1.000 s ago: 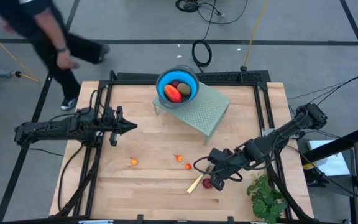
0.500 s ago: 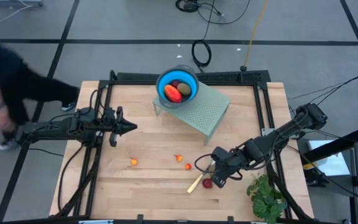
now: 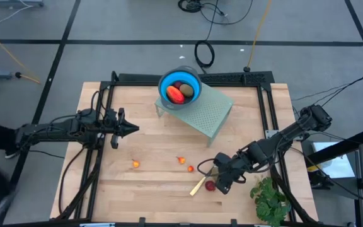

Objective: Pick & Place Fruit
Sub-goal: Put the kiwi into the blue strainer bowl on the shelf

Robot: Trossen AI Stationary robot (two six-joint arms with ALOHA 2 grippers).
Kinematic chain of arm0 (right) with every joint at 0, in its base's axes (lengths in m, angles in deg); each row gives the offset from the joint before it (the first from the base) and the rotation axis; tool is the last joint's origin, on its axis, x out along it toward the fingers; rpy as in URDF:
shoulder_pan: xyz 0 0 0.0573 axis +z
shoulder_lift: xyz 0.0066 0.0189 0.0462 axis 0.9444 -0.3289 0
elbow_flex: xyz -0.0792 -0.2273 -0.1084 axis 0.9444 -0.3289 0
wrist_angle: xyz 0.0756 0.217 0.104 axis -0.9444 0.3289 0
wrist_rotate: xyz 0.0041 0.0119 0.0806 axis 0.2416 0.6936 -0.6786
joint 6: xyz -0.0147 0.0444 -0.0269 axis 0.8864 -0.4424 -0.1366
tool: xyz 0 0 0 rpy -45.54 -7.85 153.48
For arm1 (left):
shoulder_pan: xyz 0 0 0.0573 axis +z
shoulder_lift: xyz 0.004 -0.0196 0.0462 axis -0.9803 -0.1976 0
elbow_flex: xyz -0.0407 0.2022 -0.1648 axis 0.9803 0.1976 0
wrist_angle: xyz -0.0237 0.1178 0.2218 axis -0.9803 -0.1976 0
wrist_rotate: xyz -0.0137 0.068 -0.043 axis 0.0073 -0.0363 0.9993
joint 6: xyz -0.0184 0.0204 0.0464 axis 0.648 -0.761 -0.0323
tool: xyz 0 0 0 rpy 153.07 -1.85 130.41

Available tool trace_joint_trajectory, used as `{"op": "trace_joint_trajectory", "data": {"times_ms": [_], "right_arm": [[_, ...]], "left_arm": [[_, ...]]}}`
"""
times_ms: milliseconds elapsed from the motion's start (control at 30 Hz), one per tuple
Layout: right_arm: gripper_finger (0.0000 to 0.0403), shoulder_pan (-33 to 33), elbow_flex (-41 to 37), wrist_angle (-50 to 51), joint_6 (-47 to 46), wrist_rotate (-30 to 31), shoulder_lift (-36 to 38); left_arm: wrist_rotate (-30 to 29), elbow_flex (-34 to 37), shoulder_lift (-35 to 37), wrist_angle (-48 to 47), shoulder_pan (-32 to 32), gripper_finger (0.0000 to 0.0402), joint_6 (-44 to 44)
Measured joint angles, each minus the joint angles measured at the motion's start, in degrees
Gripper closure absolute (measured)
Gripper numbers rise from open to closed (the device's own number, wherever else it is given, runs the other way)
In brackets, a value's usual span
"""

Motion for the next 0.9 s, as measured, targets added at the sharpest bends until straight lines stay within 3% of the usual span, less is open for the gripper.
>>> {"op": "trace_joint_trajectory", "data": {"times_ms": [567,900], "right_arm": [[0.0232,0.1,0.0,-0.4,1.3,-0.1,0.0],[0.0153,0.1,0.0,-0.1,0.7,2.0,0.0]], "left_arm": [[0.0,0.0,0.0,0.0,0.0,0.0378,0.2],[0.0,0.0,0.0,0.0,0.0,0.0378,0.4]]}}
